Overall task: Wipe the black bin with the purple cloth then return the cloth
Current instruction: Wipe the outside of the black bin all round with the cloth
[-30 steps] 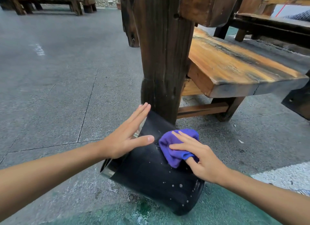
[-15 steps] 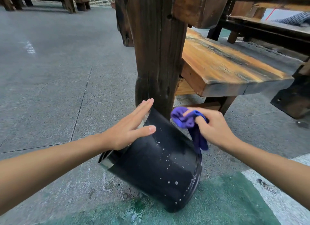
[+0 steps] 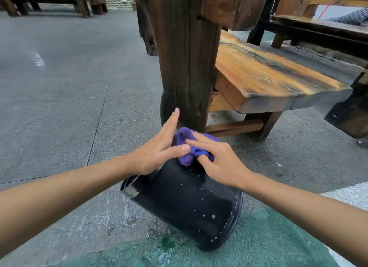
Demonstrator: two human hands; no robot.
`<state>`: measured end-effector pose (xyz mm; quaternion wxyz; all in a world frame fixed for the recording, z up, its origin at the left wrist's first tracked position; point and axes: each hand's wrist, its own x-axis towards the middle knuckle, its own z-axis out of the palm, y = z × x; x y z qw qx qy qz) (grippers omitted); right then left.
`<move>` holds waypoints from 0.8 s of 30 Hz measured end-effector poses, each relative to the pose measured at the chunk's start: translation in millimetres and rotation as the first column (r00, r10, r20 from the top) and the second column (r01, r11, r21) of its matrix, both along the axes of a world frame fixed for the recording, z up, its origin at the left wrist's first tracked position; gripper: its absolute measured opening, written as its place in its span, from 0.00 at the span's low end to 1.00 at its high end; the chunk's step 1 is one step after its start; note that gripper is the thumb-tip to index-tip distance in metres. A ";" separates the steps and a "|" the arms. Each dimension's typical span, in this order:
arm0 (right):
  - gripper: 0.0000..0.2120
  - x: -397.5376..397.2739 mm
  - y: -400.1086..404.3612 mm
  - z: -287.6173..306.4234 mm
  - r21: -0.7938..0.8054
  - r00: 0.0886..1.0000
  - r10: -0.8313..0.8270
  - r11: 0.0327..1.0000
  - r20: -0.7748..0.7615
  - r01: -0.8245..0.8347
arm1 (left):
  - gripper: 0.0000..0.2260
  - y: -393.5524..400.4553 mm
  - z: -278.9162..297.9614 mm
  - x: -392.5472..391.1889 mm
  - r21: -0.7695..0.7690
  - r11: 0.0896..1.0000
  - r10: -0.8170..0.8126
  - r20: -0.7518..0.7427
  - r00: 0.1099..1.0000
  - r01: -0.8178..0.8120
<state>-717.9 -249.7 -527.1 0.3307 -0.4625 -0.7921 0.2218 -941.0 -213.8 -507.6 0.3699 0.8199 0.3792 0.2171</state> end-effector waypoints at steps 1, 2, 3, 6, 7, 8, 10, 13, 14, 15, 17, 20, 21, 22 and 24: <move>0.24 7.3 -5.2 -4.3 -0.001 0.999 0.021 1.000 0.028 -0.021 | 0.47 1.6 -0.4 -1.4 0.002 1.000 0.012 -0.019 1.000 -0.012; 0.24 15.3 -10.5 -8.5 -0.005 0.998 0.042 0.999 0.057 -0.042 | 0.47 3.0 -0.4 -3.7 0.008 1.000 0.026 -0.042 0.999 -0.026; 0.24 24.1 -15.6 -13.0 -0.004 0.995 0.059 0.998 0.085 -0.059 | 0.46 4.6 -0.3 -6.2 0.013 0.999 0.041 -0.065 0.997 -0.040; 0.21 50.1 -28.8 -28.1 0.030 0.977 0.094 0.994 0.190 -0.102 | 0.46 7.4 -0.5 -14.0 0.013 0.997 0.075 -0.119 0.990 -0.074; 0.21 57.7 -32.5 -33.1 0.037 0.970 0.106 0.992 0.219 -0.117 | 0.47 7.8 0.0 -15.6 0.007 0.997 0.079 -0.133 0.988 -0.079; 0.21 64.6 -36.2 -37.2 0.042 0.962 0.116 0.991 0.245 -0.130 | 0.47 8.2 1.1 -16.8 0.002 0.997 0.079 -0.147 0.986 -0.080; 0.20 76.7 -41.9 -42.6 0.060 0.947 0.131 0.986 0.292 -0.154 | 0.47 7.8 4.4 -18.3 0.022 0.997 0.073 -0.184 0.980 -0.070; 0.17 89.6 -46.2 -45.0 0.104 0.928 0.124 0.980 0.352 -0.171 | 0.41 5.2 8.0 -17.4 0.131 0.991 0.041 -0.249 0.968 -0.009; 0.16 91.3 -46.4 -43.2 0.105 0.933 0.108 0.983 0.344 -0.153 | 0.39 4.2 8.8 -15.9 0.152 0.988 0.037 -0.253 0.967 0.002; 0.15 91.1 -46.0 -41.0 0.091 0.951 0.071 0.991 0.301 -0.103 | 0.38 3.0 9.1 -14.7 0.157 0.988 0.037 -0.250 0.968 0.003; 0.16 87.2 -39.9 -33.9 -0.034 0.987 -0.095 0.994 0.133 0.100 | 0.37 1.2 9.7 -11.8 0.144 0.990 0.036 -0.238 0.971 -0.002; 0.12 76.5 -16.2 -19.1 -0.222 0.910 -0.407 0.897 -0.074 0.383 | 0.37 -1.1 8.8 -10.5 0.127 0.992 0.023 -0.210 0.977 0.004; 0.13 71.3 -8.0 -10.4 -0.217 0.880 -0.460 0.877 -0.121 0.428 | 0.38 -2.2 8.9 -9.7 0.120 0.993 0.015 -0.199 0.980 0.009; 0.15 63.9 -0.6 -0.8 -0.171 0.870 -0.473 0.877 -0.140 0.449 | 0.40 -2.8 9.1 -8.9 0.117 0.993 0.011 -0.189 0.982 0.012; 0.14 38.2 7.3 19.3 -0.047 0.892 -0.427 0.904 -0.148 0.425 | 0.41 -3.2 10.4 -4.9 0.113 0.993 0.001 -0.150 0.989 0.016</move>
